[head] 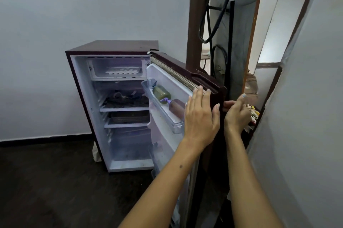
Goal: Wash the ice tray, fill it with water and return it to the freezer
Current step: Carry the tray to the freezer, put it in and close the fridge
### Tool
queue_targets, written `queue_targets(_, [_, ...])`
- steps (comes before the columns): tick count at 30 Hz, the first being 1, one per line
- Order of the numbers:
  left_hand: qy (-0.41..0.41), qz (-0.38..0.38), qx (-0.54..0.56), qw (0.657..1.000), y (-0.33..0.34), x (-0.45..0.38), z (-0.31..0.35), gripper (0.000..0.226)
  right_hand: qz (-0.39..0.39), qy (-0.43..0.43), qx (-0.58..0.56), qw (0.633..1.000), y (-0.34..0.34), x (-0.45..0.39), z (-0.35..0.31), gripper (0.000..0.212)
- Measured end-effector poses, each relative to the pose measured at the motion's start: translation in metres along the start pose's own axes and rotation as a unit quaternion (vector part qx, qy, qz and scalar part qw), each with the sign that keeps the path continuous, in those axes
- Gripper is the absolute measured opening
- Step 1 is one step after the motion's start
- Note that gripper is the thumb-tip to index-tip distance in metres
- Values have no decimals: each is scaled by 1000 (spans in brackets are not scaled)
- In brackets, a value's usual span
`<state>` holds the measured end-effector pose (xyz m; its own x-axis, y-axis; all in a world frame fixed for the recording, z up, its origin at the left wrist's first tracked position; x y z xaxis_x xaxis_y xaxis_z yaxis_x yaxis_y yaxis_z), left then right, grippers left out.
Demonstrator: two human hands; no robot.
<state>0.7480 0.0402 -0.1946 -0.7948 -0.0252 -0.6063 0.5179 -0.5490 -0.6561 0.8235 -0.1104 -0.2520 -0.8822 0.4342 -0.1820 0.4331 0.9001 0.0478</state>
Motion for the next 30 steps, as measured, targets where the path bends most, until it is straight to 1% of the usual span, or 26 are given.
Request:
queue_targets(3, [11, 57, -41, 997, -24, 6, -2, 54, -12, -23, -9, 1000, 16, 17, 1, 62])
queue_targets(6, [19, 91, -90, 992, -46, 9, -11, 53, -7, -46, 9, 999, 36, 34, -1, 46])
queue_targets(9, [13, 108, -143, 984, -68, 12, -30, 48, -63, -56, 42, 996, 73, 54, -6, 32])
queue_targets(11, [4, 113, -183, 976, -82, 16, -44, 46, -104, -68, 60, 990, 99, 69, -8, 27])
queue_targets(13, [-8, 115, -221, 968, -96, 21, -61, 45, -122, -70, 70, 988, 121, 87, -7, 25])
queue_targets(15, [-17, 115, -247, 962, -112, 25, -80, 45, -125, -67, 81, 987, 139, 103, -5, 26])
queue_targets(23, [-49, 127, -290, 947, -174, 42, -155, 45, -109, -45, 68, 991, 207, 166, -6, 26])
queue_targets(26, [-59, 126, -306, 942, -197, 41, -185, 44, -121, -46, 45, 991, 239, 190, -5, 26])
queue_targets(30, [-46, 128, -321, 937, -226, 41, -230, 44, -134, -67, -5, 989, 289, 218, 0, 24])
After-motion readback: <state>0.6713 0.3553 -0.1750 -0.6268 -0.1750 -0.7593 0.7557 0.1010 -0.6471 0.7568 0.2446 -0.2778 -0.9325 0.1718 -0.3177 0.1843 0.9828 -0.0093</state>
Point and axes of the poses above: each hand's wrist, its own x-axis away from the middle knuckle, its own y-axis out of the palm, z = x × y, the point moved 10 cm from there along -x, towards the middle knuckle, and after that the axes turned 9 degrees about -z, right-handed, at the moved point
